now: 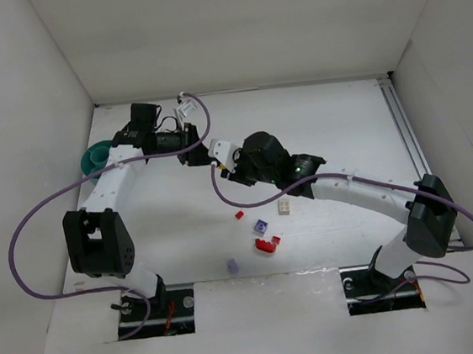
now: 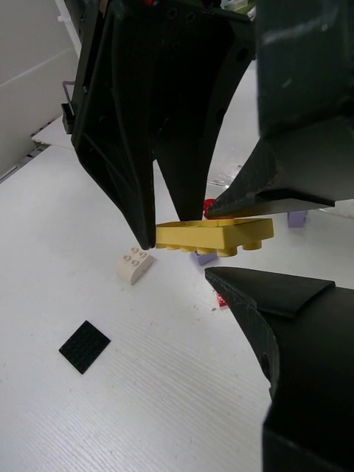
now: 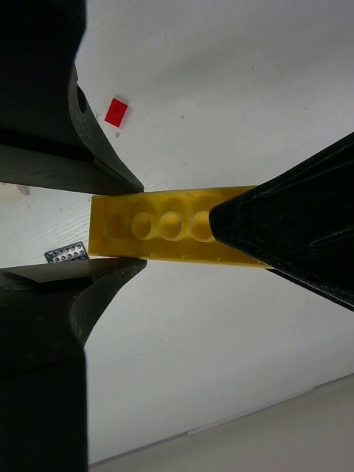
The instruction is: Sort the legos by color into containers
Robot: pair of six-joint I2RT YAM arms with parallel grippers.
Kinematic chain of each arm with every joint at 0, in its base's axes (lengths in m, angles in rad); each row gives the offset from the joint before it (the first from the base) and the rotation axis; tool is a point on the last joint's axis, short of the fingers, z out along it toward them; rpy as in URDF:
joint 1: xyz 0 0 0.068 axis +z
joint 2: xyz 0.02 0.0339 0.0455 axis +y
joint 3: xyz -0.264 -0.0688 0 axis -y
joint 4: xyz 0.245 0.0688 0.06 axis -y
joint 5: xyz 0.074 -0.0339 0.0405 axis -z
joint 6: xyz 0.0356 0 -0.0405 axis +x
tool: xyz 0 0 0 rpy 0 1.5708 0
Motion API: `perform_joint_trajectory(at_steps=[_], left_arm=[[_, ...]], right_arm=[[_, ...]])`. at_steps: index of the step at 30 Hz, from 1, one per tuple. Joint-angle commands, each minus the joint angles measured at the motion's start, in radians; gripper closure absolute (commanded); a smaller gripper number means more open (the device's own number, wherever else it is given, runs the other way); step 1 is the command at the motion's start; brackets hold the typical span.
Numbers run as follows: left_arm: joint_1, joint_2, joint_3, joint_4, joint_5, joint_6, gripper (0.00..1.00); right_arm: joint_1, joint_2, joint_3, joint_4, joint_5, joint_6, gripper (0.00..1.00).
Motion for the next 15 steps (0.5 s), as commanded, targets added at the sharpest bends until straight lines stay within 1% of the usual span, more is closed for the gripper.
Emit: perform_joint_trajectory(at_steps=[1,4,5,7,8,9,10,11,12,13,15], left_arm=[[-0.017,-0.047,-0.010,-0.003,0.002,0.027,0.70],[-0.018,-0.057,-0.010,-0.003,-0.008,0.036,0.78],[-0.018,-0.057,-0.010,-0.003,-0.017,0.036,0.87],[-0.018,-0.057,-0.001,-0.016,-0.029,0.023,0.90],[-0.018,-0.057,-0.001,-0.016,-0.043,0.037,0.92],[-0.018,-0.057,-0.001,-0.016,-0.043,0.037,0.96],[-0.018,-0.077,0.009,-0.004,-0.082,0.037,0.96],[-0.018,-0.093,0.000,0.016,-0.101,0.022,0.99],[-0.007,-0.128,-0.009,0.035,-0.118,-0.004,0.99],[0.005,-0.146,-0.020,0.071,-0.158,-0.024,1.00],[0.041,-0.197,-0.041,0.098,-0.196,-0.064,1.00]], right_arm=[[0.009,-0.010,0.039,0.061,0.012,-0.008,0.83],[0.009,-0.010,0.048,0.061,0.012,-0.008,0.82],[0.009,-0.010,0.048,0.061,0.012,-0.008,0.74],[0.009,-0.020,0.048,0.061,0.021,-0.008,0.53],[0.009,-0.020,0.037,0.061,0.035,-0.008,0.37],[0.009,-0.029,0.025,0.061,0.047,-0.008,0.31],[0.009,-0.030,0.025,0.070,0.063,0.001,0.24],[0.000,-0.040,-0.004,0.070,0.075,0.001,0.20],[-0.010,-0.056,-0.016,0.079,0.087,0.018,0.11],[-0.026,-0.056,-0.029,0.079,0.087,0.044,0.08],[-0.079,-0.082,-0.078,0.079,0.087,0.069,0.04]])
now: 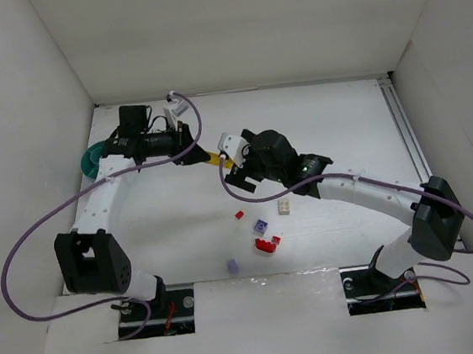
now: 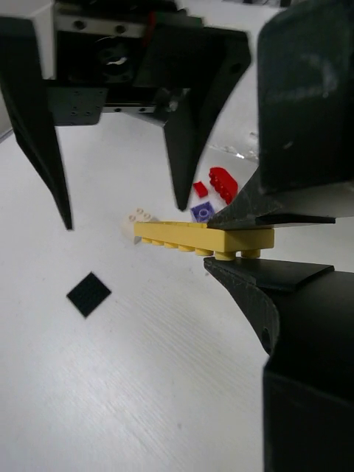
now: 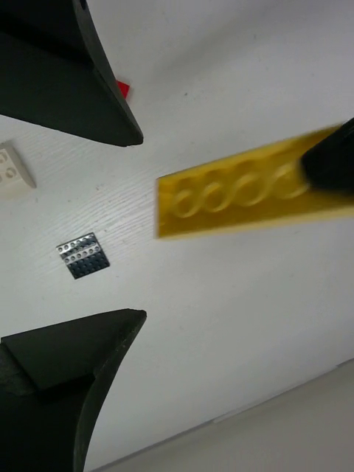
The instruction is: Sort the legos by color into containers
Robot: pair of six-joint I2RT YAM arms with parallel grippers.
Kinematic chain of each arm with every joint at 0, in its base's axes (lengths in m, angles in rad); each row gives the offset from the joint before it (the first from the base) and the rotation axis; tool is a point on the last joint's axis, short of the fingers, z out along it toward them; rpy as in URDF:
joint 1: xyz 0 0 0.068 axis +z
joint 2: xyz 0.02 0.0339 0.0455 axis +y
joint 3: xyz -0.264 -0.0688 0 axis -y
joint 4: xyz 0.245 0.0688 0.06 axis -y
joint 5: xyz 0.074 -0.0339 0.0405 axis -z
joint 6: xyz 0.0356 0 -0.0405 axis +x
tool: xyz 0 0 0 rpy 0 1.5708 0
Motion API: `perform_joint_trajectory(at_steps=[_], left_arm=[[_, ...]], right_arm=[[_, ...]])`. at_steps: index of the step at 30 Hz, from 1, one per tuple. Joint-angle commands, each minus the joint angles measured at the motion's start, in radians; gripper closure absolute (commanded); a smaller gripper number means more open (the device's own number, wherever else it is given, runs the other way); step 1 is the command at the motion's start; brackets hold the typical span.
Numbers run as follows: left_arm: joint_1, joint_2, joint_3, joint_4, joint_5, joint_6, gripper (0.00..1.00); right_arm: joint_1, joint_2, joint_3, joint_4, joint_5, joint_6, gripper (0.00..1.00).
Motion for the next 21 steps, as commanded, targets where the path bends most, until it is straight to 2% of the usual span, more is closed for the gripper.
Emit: perform_joint_trajectory(at_steps=[1,4,6,10,13,14,18,21], left_arm=[[0.077,-0.124,-0.026,0.067,-0.086,-0.065,1.00],[0.160,-0.171,-0.026,0.044,-0.198,-0.096,1.00],[0.189,-0.196,-0.026,-0.001,-0.330,-0.096,1.00],[0.263,-0.240,0.000,-0.093,-0.525,-0.042,1.00],[0.347,-0.231,0.049,-0.197,-0.536,0.074,0.97],[0.367,-0.222,0.063,-0.219,-0.550,0.167,0.94],[0.493,-0.156,0.164,-0.306,-0.593,0.376,0.94],[0.562,-0.061,0.265,-0.329,-0.611,0.427,0.96]], right_arm=[[-0.076,-0.081,-0.064,0.051,0.037,0.068,0.04],[-0.173,-0.109,-0.107,0.033,0.011,0.082,0.04],[-0.246,-0.109,-0.118,-0.009,-0.021,0.115,0.04],[-0.347,-0.045,-0.039,-0.128,-0.075,0.184,0.04],[-0.424,0.035,0.084,-0.220,-0.141,0.241,0.04],[-0.441,0.049,0.124,-0.230,-0.164,0.250,0.04],[-0.464,0.060,0.146,-0.221,-0.193,0.261,0.05],[-0.464,0.069,0.178,-0.231,-0.235,0.270,0.05]])
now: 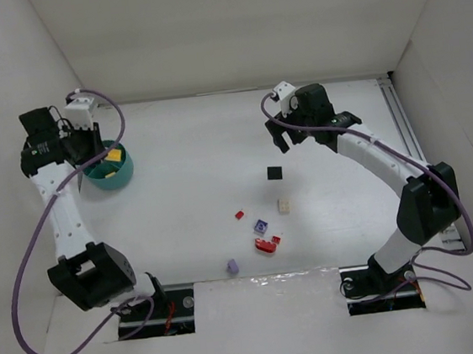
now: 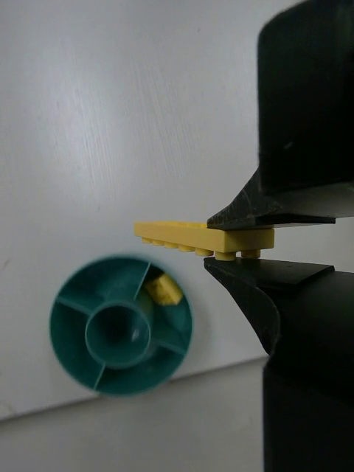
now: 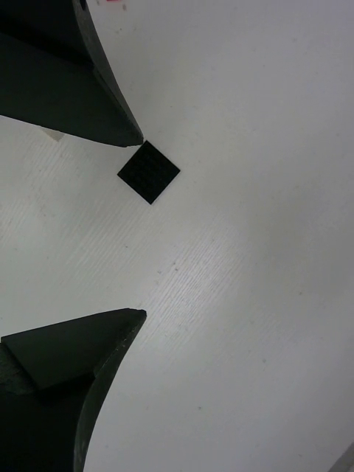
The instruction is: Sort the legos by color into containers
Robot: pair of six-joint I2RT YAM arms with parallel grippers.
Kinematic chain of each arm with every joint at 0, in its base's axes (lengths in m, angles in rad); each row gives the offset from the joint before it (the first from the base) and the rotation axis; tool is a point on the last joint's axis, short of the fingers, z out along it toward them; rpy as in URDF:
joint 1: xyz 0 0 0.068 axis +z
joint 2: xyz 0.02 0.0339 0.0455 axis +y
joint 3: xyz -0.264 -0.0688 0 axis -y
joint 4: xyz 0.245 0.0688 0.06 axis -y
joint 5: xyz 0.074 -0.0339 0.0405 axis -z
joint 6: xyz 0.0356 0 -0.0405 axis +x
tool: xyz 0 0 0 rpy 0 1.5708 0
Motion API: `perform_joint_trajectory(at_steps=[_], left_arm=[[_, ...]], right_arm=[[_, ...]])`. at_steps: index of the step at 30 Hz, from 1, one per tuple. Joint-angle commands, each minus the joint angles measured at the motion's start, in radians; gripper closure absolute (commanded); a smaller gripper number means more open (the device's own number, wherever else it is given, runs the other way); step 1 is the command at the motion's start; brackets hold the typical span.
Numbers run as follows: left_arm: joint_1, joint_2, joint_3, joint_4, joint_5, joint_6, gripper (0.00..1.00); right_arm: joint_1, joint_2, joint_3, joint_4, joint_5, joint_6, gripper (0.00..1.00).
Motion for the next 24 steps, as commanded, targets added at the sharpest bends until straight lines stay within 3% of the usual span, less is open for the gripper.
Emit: perform_joint_trajectory(at_steps=[1,6,16,24], left_arm=[[0.103,0.091,0.127,-0.062,-0.041,0.163,0.96],[0.159,0.180,0.210,-0.062,-0.048,0.298,0.95],[0.177,0.173,0.091,0.095,0.000,0.636,0.94],[0.177,0.245,0.140,-0.005,0.108,0.844,0.92]], right_arm=[[0.010,-0.005,0.077,-0.023,-0.088,0.044,0.05],[0.028,0.015,0.121,-0.036,-0.111,0.055,0.05],[0.038,0.069,0.189,-0.045,-0.131,0.074,0.05],[0.038,0.078,0.198,-0.036,-0.131,0.083,0.05]])
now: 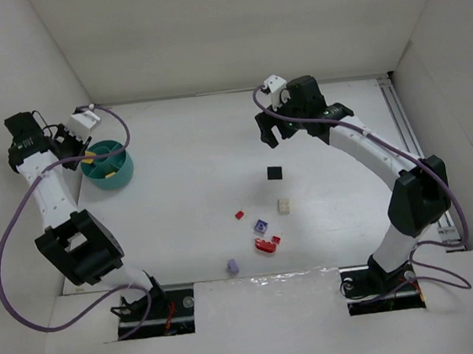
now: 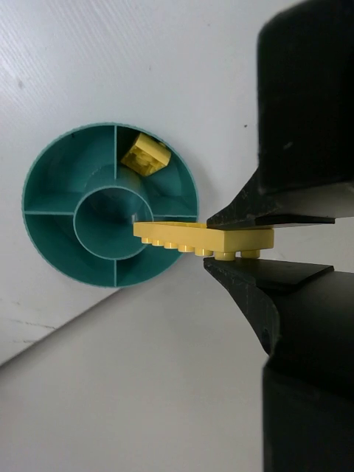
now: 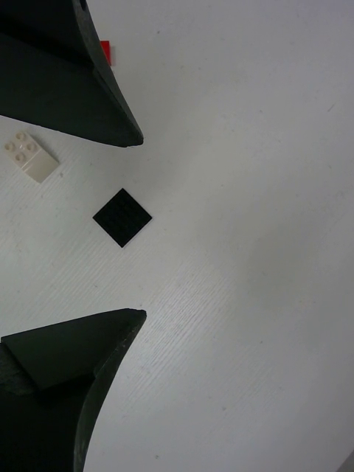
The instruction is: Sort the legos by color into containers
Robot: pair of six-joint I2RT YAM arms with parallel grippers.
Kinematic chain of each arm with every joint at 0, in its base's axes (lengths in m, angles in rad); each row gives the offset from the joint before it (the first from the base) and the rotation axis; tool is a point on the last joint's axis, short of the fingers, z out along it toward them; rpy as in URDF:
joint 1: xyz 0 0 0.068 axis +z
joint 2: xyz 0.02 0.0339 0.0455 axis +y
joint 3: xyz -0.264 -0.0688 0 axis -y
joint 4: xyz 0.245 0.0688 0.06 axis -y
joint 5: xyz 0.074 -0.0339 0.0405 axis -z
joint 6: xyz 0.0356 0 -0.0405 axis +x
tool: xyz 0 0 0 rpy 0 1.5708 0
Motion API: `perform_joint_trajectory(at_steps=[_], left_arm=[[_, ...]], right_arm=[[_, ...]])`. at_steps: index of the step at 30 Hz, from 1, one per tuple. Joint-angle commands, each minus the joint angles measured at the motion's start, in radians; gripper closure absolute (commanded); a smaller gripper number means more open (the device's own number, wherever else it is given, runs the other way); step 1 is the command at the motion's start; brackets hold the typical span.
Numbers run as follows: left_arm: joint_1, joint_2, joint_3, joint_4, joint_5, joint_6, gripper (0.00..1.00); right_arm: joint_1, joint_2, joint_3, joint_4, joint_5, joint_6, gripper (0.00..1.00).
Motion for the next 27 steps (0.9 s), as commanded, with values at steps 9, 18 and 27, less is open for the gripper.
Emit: perform_joint_trajectory(at_steps=[9,18,27], left_arm=[[0.009,0.138,0.181,-0.354,0.182,0.331,0.91],[0.009,0.115,0.111,-0.357,0.196,0.379,0.91],[0.009,0.097,0.083,-0.250,0.147,0.357,0.91]], right_arm=[[0.010,0.008,0.051,0.028,-0.006,0.013,0.05],[0.010,0.008,0.042,0.037,0.003,0.013,0.05],[0.010,0.035,0.060,0.028,0.003,0.013,0.05]])
